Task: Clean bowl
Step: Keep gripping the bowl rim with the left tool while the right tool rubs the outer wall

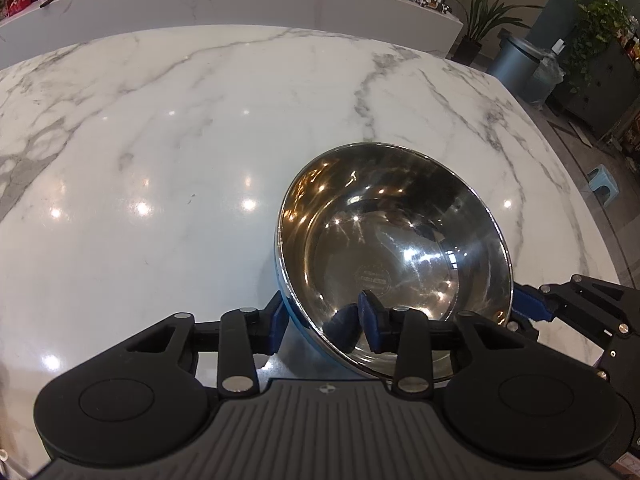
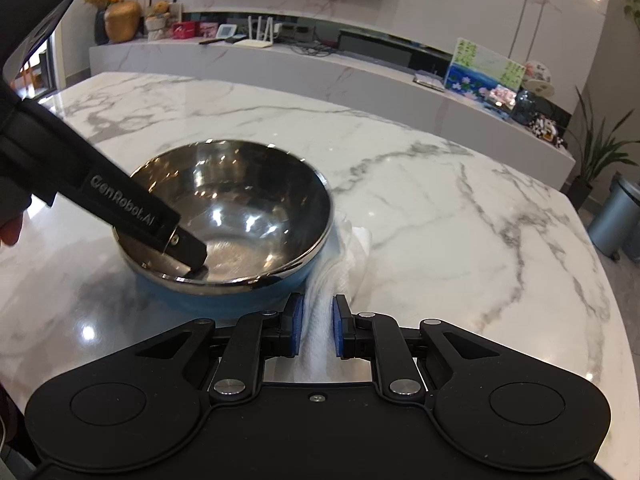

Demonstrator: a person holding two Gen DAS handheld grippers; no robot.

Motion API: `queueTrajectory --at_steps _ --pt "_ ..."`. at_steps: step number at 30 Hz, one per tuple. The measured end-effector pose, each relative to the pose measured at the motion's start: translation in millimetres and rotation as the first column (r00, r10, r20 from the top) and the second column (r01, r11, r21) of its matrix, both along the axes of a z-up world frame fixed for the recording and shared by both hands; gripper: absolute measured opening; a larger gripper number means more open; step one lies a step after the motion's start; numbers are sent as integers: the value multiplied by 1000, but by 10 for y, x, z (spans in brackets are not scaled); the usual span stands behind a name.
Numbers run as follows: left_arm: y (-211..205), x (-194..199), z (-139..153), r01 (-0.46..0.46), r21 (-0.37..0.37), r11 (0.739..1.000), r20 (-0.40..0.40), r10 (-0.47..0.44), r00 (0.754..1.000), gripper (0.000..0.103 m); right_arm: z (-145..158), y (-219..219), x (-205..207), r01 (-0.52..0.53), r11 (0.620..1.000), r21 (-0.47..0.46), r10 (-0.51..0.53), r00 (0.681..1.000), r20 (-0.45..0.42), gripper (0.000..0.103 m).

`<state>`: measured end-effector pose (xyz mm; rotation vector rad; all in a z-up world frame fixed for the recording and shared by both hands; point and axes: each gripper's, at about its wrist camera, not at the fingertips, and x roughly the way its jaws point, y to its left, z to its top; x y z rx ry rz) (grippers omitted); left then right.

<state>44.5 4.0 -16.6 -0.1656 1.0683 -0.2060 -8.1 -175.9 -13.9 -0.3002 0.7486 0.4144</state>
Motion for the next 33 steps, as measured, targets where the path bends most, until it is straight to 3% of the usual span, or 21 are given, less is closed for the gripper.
queueTrajectory --at_steps 15,33 --pt "29 38 26 -3 22 1000 28 2 1000 25 -18 10 -1 -13 1000 0 13 1000 -18 13" --pt "40 108 46 -5 49 999 48 3 999 19 199 -160 82 35 998 51 -39 996 86 13"
